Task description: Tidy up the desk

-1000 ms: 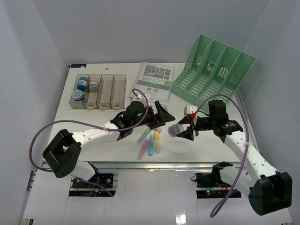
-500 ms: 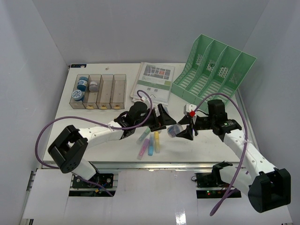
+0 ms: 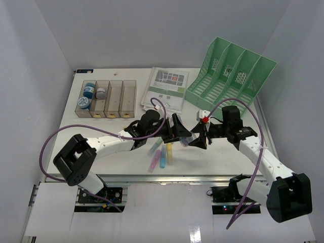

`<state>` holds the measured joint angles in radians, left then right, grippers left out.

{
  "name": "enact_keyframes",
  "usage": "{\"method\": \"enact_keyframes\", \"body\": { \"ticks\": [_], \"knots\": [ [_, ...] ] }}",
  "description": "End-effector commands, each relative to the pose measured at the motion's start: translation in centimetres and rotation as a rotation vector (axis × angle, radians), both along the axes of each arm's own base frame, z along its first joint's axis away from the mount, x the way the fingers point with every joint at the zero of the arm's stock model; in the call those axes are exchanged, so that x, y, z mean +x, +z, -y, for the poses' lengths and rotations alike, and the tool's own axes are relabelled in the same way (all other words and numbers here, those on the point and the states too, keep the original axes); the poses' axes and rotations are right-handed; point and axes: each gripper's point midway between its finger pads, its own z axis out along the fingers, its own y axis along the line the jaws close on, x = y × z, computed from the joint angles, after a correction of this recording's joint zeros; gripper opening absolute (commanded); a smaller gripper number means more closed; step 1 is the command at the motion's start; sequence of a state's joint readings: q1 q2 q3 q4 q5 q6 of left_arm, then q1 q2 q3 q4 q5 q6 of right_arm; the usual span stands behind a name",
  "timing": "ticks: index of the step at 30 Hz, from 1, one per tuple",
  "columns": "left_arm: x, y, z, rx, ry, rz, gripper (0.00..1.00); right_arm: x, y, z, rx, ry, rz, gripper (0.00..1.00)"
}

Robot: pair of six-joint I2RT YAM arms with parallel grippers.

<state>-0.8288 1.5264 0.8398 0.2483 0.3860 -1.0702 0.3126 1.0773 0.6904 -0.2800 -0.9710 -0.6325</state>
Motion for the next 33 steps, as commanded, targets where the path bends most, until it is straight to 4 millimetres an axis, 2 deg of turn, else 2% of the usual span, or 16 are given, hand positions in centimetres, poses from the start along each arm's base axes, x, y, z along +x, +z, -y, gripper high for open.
{"method": "enact_keyframes", "body": {
  "ticks": [1, 6, 10, 13, 15, 17, 20, 23, 25, 28, 31, 33],
  "knots": [
    [0.0, 1.0, 0.9, -0.022, -0.035, 0.023, 0.97, 1.2, 2.0, -0.7, 0.035, 0.011, 0.065, 0.2],
    [0.0, 0.3, 1.0, -0.008, -0.038, 0.01, 0.91, 1.4, 1.7, -0.8, 0.036, 0.007, 0.063, 0.21],
    [0.3, 0.3, 1.3, -0.008, -0.036, 0.017, 0.77, 1.5, 1.4, -0.9, 0.029, 0.006, 0.061, 0.23],
    [0.1, 0.5, 1.6, -0.018, -0.051, 0.02, 0.64, 1.5, 1.2, -1.0, 0.026, 0.005, 0.06, 0.27],
    [-0.1, 0.5, 1.8, -0.024, -0.063, 0.018, 0.51, 1.6, 1.0, -1.0, 0.022, 0.001, 0.06, 0.3],
    [-0.2, 0.6, 1.9, -0.028, -0.073, 0.015, 0.46, 1.6, 0.9, -1.0, 0.019, 0.0, 0.059, 0.31],
    [-0.7, 0.5, 2.2, -0.035, -0.095, 0.009, 0.27, 1.7, 0.9, -1.0, 0.018, -0.004, 0.061, 0.35],
    [-0.8, 0.4, 2.1, -0.034, -0.095, 0.01, 0.11, 1.7, 0.8, -0.9, 0.014, -0.008, 0.06, 0.48],
    [-0.8, -0.3, 1.9, -0.006, -0.089, 0.004, 0.07, 1.7, 0.8, -0.8, 0.01, -0.011, 0.065, 0.71],
    [-0.4, -0.8, 1.2, 0.063, -0.071, 0.022, 0.03, 1.8, 0.8, -0.6, -0.004, -0.022, 0.08, 0.88],
    [0.4, -1.7, -0.6, 0.195, -0.036, 0.082, 0.01, 2.0, 1.5, 0.0, -0.01, -0.035, 0.109, 0.98],
    [0.8, -2.3, -2.6, 0.285, 0.007, 0.09, 0.0, 2.0, 2.2, 0.6, -0.004, -0.04, 0.127, 0.98]
  ]
}}
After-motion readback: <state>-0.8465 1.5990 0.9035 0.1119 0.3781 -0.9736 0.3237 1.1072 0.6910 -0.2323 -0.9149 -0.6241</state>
